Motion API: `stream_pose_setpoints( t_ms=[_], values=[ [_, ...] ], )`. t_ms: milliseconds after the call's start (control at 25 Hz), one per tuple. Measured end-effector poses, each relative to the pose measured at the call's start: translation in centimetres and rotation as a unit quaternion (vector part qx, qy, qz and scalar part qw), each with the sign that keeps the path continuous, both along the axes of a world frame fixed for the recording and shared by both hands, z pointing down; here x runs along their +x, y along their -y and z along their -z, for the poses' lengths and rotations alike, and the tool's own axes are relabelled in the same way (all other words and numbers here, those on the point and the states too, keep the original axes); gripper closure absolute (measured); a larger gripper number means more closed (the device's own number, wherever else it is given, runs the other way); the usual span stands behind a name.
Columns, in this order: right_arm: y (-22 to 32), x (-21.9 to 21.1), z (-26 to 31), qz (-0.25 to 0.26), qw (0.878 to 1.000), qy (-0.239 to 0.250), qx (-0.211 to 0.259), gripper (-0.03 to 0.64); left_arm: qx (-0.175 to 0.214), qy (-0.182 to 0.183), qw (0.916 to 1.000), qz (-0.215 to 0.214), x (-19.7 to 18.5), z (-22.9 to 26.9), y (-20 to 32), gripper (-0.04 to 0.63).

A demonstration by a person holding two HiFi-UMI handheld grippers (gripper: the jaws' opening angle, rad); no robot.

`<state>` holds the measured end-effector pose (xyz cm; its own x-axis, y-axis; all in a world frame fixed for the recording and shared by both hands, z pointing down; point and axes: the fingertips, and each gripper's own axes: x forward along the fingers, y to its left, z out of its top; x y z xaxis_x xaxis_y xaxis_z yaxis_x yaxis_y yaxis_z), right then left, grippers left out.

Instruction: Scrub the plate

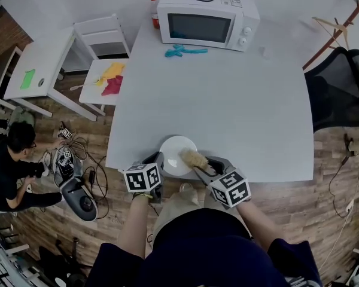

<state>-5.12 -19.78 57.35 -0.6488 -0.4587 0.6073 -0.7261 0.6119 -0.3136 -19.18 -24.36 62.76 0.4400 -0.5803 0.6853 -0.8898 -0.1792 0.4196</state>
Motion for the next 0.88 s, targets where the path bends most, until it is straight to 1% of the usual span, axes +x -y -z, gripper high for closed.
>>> stream_pose_setpoints(
  t_ms=[320,640,880],
  values=[
    [0.1,0.9,0.9,-0.03,1.0,0.008,0.003,0.434,-0.014,0.012,0.9998,-0.007,0.1,-1.8,1.0,0.563],
    [-0.7,1.2,1.1,-0.051,0.999,0.006,0.005,0.434,-0.022,0.023,0.9993,-0.019,-0.2,-2.9,0.9,0.562],
    [-1.6,1.6,1.3,-0.069,0.998,0.002,0.009,0.434,-0.017,0.024,0.9992,-0.027,-0.2,-3.1,1.0,0.561]
  ],
)
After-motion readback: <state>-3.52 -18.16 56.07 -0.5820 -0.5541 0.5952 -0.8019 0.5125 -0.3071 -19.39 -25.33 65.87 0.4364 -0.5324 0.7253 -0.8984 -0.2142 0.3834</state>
